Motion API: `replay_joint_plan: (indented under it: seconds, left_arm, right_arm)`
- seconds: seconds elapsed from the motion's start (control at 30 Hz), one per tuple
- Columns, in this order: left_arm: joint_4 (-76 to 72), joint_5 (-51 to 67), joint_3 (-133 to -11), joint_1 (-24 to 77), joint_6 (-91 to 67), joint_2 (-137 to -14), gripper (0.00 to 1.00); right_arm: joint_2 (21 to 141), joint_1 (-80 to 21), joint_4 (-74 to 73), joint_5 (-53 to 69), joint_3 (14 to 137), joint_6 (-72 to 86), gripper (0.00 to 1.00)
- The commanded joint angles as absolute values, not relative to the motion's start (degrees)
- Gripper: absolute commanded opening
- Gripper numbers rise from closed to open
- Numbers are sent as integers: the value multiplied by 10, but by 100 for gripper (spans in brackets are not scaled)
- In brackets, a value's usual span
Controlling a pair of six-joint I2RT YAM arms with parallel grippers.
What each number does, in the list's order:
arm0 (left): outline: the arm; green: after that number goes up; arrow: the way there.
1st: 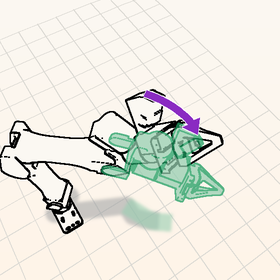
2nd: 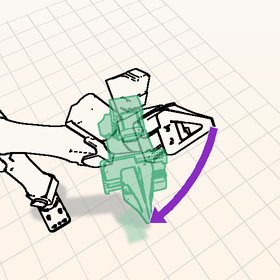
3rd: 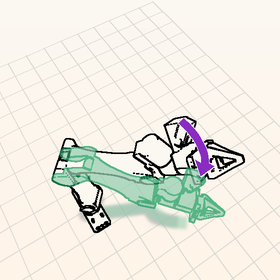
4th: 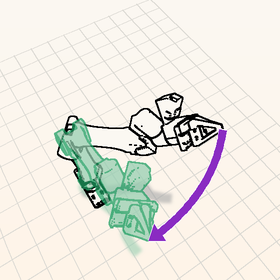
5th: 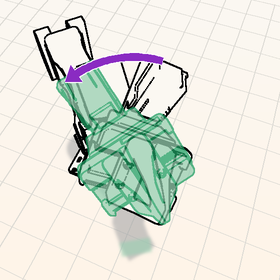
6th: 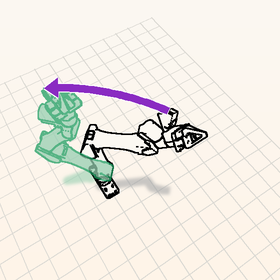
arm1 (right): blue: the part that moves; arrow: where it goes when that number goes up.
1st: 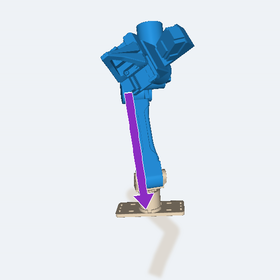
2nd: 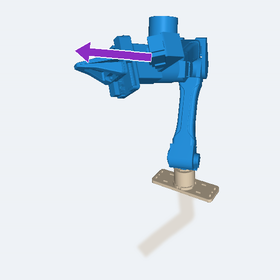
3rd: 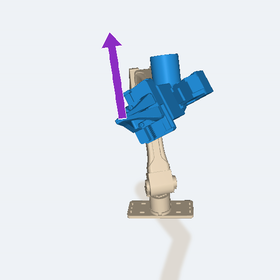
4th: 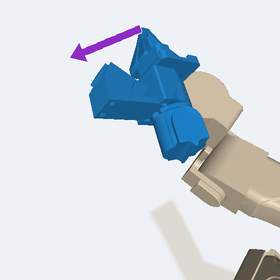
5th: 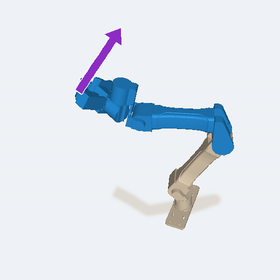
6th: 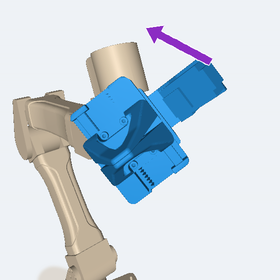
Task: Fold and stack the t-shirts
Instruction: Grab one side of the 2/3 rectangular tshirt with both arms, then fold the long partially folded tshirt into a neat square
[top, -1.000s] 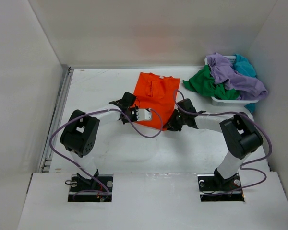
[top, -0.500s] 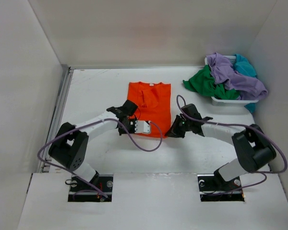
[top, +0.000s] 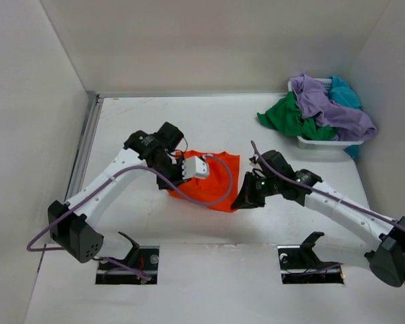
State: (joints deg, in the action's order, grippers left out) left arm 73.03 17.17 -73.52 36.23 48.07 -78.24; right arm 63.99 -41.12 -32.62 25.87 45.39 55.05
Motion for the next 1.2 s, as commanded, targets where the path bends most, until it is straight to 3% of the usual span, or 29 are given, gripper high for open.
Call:
replay_joint_plan:
  seconds: [0.0, 0.5, 1.03, 1.1, 1.17]
  left_arm:
    - [811, 236, -796, 327, 455, -805, 3]
    - [722, 243, -975, 204, 398, -1042, 5]
    - [591, 156, -996, 200, 358, -1138, 6]
    - [577, 146, -996, 199, 358, -1143, 7]
    - [564, 132, -997, 197, 357, -1150, 10]
  right_arm:
    - [643, -378, -367, 286, 497, 528, 2]
    - [899, -232, -338, 330, 678, 399, 3]
    - [1081, -186, -271, 322, 790, 424, 4]
    - [1092, -182, -256, 316, 794, 436, 7]
    - [1106, -176, -241, 316, 798, 444, 17]
